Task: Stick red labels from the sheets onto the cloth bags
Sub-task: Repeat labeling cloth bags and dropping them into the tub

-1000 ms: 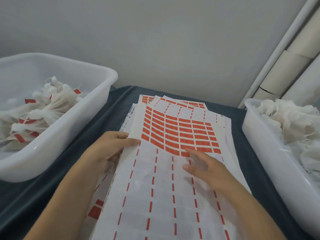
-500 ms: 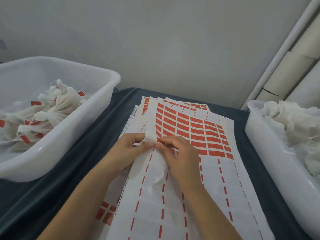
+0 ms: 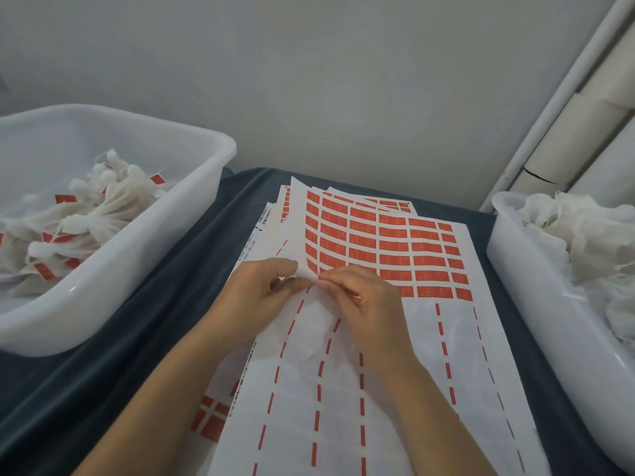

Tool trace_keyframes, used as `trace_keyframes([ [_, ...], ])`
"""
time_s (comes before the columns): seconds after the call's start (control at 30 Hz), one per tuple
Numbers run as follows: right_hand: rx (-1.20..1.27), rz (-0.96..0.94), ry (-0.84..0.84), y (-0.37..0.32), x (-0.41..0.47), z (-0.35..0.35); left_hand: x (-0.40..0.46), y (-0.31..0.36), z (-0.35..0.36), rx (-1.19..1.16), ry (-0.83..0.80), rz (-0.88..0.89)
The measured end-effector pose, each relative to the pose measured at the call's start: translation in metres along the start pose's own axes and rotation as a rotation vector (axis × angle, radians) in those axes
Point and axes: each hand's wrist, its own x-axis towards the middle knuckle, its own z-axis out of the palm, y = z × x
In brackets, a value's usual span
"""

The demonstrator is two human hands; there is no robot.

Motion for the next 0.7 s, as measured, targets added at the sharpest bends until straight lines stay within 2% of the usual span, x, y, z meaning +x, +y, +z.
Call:
trace_keyframes([
  [0.17, 0.063, 0.056, 0.026, 0.000, 0.003, -0.002, 0.003, 0.000, 0.001, -0.027, -0.009, -0.047],
  [0.27, 0.120, 0.117, 0.095, 0.000, 0.004, 0.001, 0.005, 0.001, -0.001, -0.086, -0.053, -0.133],
  [0.33, 0.166, 0.204, 0.168, 0.000, 0.004, 0.001, 0.008, -0.001, -0.002, -0.177, -0.039, -0.243],
  [0.43, 0.419, 0.401, 0.264, -0.002, 0.006, -0.007, 0.012, -0.007, -0.006, -0.277, 0.027, -0.421],
  [0.5, 0.512, 0.439, 0.299, -0.004, 0.007, -0.018, 0.012, -0.008, -0.009, -0.276, -0.019, -0.528],
  [0.6, 0.498, 0.397, 0.230, -0.009, 0.004, -0.036, 0.010, -0.006, -0.009, -0.174, -0.090, -0.621],
  [0.63, 0.470, 0.366, 0.178, -0.010, 0.000, -0.041, 0.010, -0.006, -0.008, -0.097, -0.054, -0.602],
  [0.7, 0.391, 0.317, 0.060, -0.015, -0.012, -0.049, 0.009, -0.005, -0.005, 0.099, 0.147, -0.491],
])
